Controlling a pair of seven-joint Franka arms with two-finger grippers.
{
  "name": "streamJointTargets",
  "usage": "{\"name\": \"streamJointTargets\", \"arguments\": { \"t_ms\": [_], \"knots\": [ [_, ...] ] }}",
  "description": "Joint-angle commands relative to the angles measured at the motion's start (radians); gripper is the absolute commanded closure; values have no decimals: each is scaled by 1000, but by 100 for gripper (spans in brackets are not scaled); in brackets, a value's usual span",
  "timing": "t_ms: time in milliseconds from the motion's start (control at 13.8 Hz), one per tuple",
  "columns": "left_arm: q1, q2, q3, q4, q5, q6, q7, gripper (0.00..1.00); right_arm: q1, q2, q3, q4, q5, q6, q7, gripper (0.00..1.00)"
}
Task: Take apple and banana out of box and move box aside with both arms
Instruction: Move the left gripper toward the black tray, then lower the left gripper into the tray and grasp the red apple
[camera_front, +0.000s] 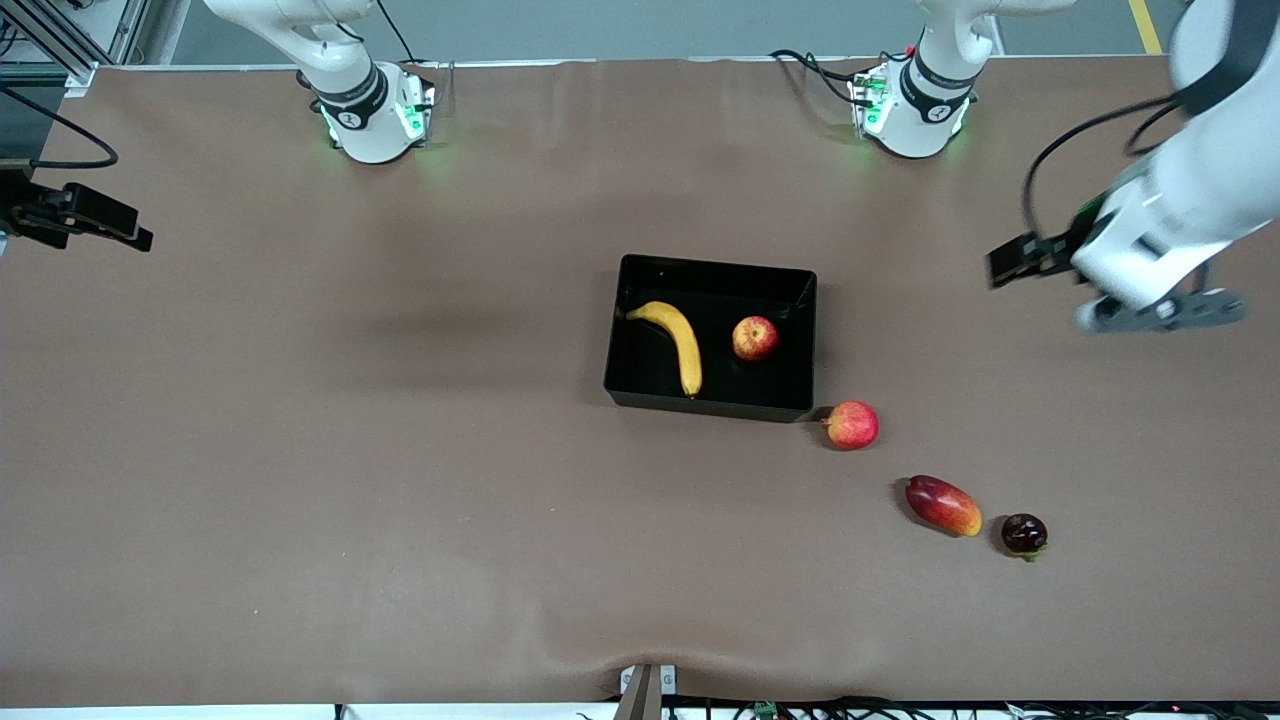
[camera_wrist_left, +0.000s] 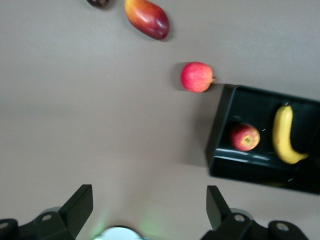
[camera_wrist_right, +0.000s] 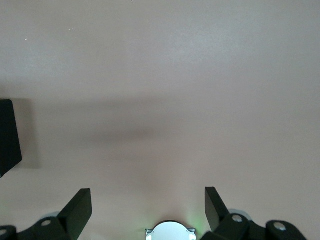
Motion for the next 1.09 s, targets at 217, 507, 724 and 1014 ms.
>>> {"name": "streamJointTargets", "arguments": {
  "t_ms": [217,507,724,1014],
  "knots": [
    [-26,-8,-119,-233,-20,217,-285,0,-3,6,5,7,5,0,0,0],
    [-30,10,-242,-401,-15,489,-589,0,16,29,7,10,6,3,4,0],
    [-90,93,-270,-451,2,627,-761,0,43,52,7,10,2,3,8,0],
    [-153,217,-270,-449,121,689,-942,0,47,58,7,13,0,5,9,0]
  ]
}}
